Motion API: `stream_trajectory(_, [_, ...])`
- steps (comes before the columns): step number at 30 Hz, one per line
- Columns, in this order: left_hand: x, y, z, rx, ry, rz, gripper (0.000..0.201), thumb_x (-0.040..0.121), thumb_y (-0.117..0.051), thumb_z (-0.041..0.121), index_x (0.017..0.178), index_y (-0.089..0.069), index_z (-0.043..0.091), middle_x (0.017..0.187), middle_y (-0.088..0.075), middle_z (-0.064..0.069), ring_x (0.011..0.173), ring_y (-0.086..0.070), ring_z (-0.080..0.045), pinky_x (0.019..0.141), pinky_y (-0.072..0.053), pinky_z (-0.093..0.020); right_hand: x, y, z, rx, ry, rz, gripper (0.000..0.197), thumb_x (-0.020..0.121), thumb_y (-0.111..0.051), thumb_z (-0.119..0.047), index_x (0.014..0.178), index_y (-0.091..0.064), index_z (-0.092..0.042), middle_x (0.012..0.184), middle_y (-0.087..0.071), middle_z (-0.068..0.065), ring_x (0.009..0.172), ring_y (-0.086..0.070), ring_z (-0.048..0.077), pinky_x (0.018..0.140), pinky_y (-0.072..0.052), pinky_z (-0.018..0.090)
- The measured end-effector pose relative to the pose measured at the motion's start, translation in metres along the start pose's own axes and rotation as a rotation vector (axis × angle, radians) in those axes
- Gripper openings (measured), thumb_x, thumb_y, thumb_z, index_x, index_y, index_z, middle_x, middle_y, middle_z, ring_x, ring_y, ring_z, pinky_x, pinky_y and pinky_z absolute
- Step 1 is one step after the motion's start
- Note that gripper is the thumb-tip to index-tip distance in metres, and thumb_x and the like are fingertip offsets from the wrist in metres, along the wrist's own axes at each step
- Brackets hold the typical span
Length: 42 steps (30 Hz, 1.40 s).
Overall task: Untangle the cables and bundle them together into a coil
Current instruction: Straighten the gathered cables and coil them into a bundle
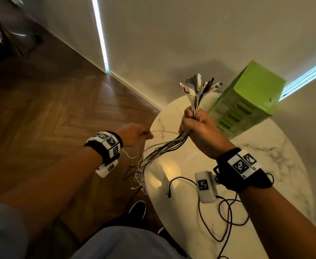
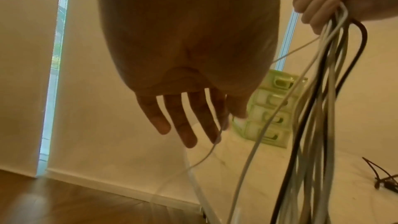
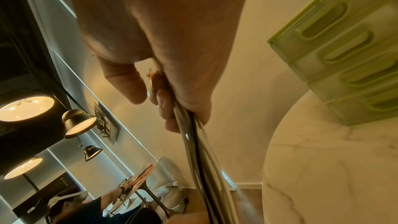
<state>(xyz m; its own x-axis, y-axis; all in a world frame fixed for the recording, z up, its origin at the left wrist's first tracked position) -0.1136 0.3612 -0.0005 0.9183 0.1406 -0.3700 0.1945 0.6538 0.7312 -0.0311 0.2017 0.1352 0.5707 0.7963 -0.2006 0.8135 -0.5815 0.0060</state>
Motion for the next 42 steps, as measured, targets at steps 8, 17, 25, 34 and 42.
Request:
stream_trajectory(8, [-0.038,0.026,0.042,-0.538,-0.327,0.01,0.098,0.079,-0.08,0.049,0.154,-0.02,0.027,0.16,-0.028,0.005,0.142,-0.027,0.0,0.118,-0.03,-0.022,0.016,-0.042,0.0,0.024,0.009,-0.078,0.007,0.081,-0.048,-0.008,0.079,-0.045,-0.014,0.065,-0.037,0.001,0.063,-0.036,0.015,0.069,-0.039,0.035])
stream_trajectory(17, [-0.042,0.077,0.093,-0.841,-0.366,0.123,0.045,0.106,-0.041,0.041,0.143,-0.052,0.018,0.134,-0.062,0.006,0.131,-0.054,-0.008,0.111,-0.045,-0.039,0.026,-0.063,0.002,-0.235,0.077,-0.237,0.031,0.087,-0.048,0.01,0.082,-0.052,-0.02,0.067,-0.055,-0.016,0.067,-0.051,0.004,0.066,-0.045,0.028])
stream_trajectory(25, [-0.051,0.092,0.101,-0.544,-0.4,0.019,0.045,0.111,-0.028,0.032,0.119,-0.068,0.012,0.111,-0.067,0.013,0.109,-0.061,-0.005,0.099,-0.047,-0.027,0.047,-0.079,0.067,-0.343,-0.085,-0.355,0.038,0.082,-0.079,-0.038,0.099,-0.068,-0.006,0.118,-0.069,0.018,0.114,-0.065,0.024,0.104,-0.05,0.048])
stream_trajectory(34, [-0.056,0.101,0.087,-0.813,-0.309,0.052,0.037,0.111,-0.029,0.034,0.08,-0.041,0.017,0.067,-0.038,0.005,0.066,-0.04,-0.017,0.073,-0.047,-0.03,0.074,-0.081,0.075,-0.99,0.21,-0.162,0.034,0.103,-0.053,-0.036,0.099,-0.063,-0.003,0.09,-0.064,0.009,0.081,-0.06,0.025,0.071,-0.042,0.037])
stream_trajectory(42, [-0.033,0.071,0.128,-0.85,-0.329,-0.107,0.037,0.11,-0.03,0.039,0.079,-0.039,0.021,0.065,-0.035,0.01,0.06,-0.034,-0.009,0.064,-0.043,-0.026,0.029,-0.038,0.097,-0.797,-0.009,-0.34,0.079,0.083,-0.08,-0.04,0.149,-0.041,-0.021,0.15,-0.045,-0.006,0.131,-0.044,0.011,0.108,-0.036,0.026])
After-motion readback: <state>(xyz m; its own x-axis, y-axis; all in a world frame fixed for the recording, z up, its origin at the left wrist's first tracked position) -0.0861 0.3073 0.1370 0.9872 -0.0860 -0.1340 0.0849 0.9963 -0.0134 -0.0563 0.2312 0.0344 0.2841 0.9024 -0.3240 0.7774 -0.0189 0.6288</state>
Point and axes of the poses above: each hand's wrist, its own x-axis towards the middle knuckle, its own y-axis out of the back of the hand, z = x × y, the point moved 7 cm from there along x, towards the middle knuckle
